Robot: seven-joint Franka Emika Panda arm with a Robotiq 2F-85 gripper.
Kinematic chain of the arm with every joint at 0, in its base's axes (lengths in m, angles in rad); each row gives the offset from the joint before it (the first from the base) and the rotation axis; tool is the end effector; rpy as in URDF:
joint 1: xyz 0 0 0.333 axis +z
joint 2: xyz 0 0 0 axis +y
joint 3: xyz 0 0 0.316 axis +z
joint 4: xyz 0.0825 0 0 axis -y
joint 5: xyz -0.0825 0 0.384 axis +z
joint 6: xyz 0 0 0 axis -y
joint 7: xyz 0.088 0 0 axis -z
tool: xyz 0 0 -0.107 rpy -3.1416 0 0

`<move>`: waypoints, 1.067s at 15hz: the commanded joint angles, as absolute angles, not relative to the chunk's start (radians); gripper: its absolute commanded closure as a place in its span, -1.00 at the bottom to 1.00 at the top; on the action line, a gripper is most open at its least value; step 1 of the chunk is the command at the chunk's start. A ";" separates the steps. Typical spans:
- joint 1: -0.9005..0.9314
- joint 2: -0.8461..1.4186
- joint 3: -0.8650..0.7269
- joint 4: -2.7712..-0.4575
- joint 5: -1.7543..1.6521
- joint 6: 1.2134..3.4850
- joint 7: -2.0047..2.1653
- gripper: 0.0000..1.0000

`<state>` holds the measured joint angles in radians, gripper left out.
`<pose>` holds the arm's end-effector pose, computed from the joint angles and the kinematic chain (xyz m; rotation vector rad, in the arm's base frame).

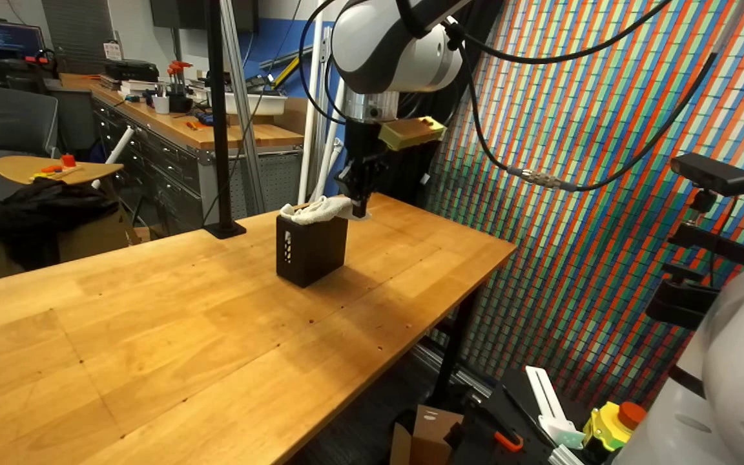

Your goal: Pick up the cloth and put it in the box

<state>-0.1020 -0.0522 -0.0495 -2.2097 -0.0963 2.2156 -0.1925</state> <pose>0.5190 -0.0826 0.4074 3.0524 0.1476 0.0676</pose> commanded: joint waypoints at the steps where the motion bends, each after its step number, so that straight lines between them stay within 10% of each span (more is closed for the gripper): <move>1: -0.094 -0.021 -0.065 -2.173 -0.103 2.243 -0.235 0.98; 16: -0.107 0.101 -0.072 -1.950 -0.059 2.221 -0.354 0.98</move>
